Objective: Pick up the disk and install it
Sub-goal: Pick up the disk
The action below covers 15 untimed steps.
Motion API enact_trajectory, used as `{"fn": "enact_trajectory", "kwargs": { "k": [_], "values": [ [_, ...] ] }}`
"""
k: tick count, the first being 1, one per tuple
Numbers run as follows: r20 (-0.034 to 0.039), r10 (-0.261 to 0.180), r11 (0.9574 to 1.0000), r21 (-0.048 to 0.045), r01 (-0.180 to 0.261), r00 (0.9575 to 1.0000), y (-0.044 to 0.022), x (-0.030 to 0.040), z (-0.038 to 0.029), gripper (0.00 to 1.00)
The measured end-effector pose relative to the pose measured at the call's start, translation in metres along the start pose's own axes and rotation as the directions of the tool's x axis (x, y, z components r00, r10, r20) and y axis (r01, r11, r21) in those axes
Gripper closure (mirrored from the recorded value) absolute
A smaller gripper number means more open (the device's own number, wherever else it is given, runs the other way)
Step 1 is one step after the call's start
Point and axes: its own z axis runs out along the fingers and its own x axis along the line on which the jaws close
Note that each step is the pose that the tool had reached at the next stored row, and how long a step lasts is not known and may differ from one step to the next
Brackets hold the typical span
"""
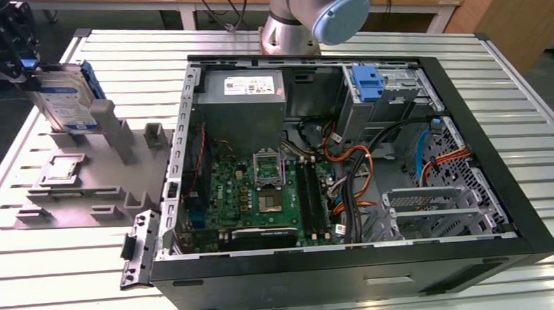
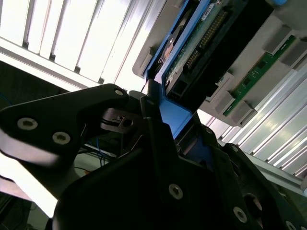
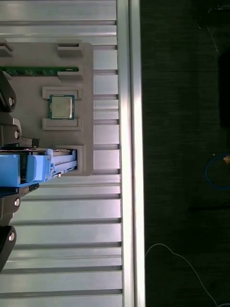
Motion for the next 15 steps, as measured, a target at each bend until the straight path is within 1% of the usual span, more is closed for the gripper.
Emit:
{"fn": "enact_trajectory", "kwargs": {
  "k": [8, 15],
  "values": [
    [0.0, 0.0, 1.0, 0.0, 0.0, 1.0, 0.0, 0.0, -0.0005, 0.63],
    [0.0, 0.0, 1.0, -0.0001, 0.0, 1.0, 0.0, -0.0001, -0.0031, 0.63]
  ]
}}
